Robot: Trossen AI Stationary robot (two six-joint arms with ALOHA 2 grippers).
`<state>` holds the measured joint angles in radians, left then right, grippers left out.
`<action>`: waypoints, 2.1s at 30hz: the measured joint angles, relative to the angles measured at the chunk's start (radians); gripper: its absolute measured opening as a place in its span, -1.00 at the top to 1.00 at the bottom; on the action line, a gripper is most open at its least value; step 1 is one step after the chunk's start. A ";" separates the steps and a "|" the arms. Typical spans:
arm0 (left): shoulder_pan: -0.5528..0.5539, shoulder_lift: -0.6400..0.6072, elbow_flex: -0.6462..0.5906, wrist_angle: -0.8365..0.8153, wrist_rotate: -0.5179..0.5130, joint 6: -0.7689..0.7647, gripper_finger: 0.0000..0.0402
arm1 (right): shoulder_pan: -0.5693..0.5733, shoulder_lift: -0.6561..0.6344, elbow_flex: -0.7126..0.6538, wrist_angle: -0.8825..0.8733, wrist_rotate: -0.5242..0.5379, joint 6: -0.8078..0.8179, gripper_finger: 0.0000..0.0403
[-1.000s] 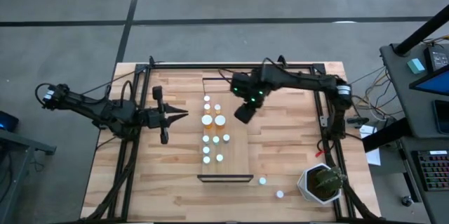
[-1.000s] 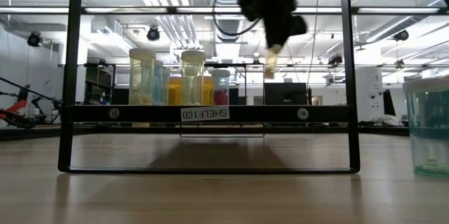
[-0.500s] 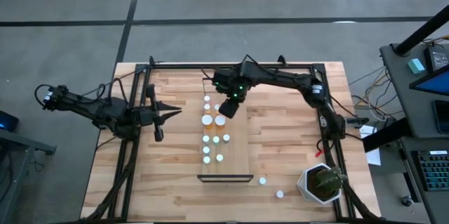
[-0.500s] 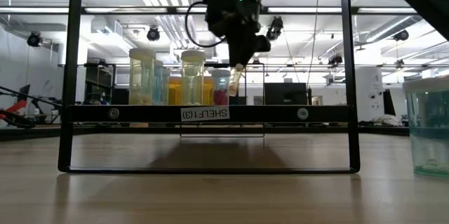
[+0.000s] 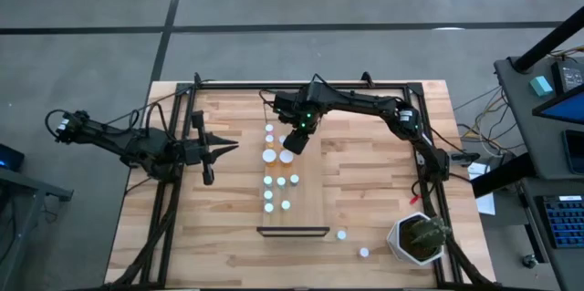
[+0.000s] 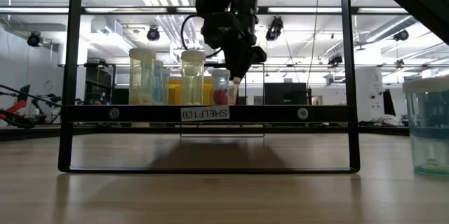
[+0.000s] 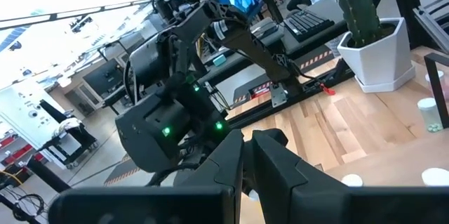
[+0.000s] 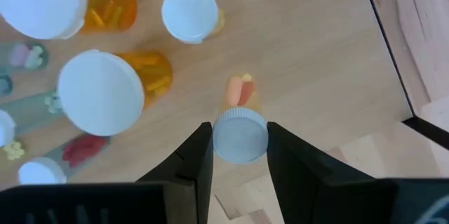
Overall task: Pick and place medicine bottles onto shelf by color
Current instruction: Put the yellow pill bottle aligned with the other yellow pill bottle on the shelf
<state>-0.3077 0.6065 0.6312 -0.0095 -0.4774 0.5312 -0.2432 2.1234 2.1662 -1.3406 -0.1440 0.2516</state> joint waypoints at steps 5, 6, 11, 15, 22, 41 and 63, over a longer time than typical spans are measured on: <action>0.000 0.001 0.000 0.001 0.000 0.000 0.92 | 0.000 0.021 0.000 -0.001 0.000 -0.009 0.48; 0.000 0.002 0.000 0.001 0.000 0.000 0.92 | 0.000 0.022 0.000 -0.001 0.000 -0.009 0.48; 0.000 0.001 0.000 0.001 0.000 0.000 0.92 | 0.000 0.024 0.000 -0.002 0.010 -0.017 0.48; 0.000 0.002 0.000 0.001 0.000 0.000 0.92 | 0.000 0.023 0.000 -0.001 0.011 -0.018 0.48; 0.000 0.002 0.000 0.001 0.001 0.000 0.92 | 0.001 0.023 0.000 0.016 0.013 -0.018 0.42; 0.000 0.001 0.000 0.001 0.001 0.000 0.92 | 0.003 0.023 -0.001 0.022 0.015 -0.055 0.46; 0.000 0.004 0.000 0.001 0.001 0.000 0.92 | 0.003 0.016 -0.001 0.016 0.015 -0.043 0.25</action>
<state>-0.3077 0.6105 0.6312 -0.0082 -0.4767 0.5312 -0.2405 2.1398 2.1649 -1.3241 -0.1291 0.2085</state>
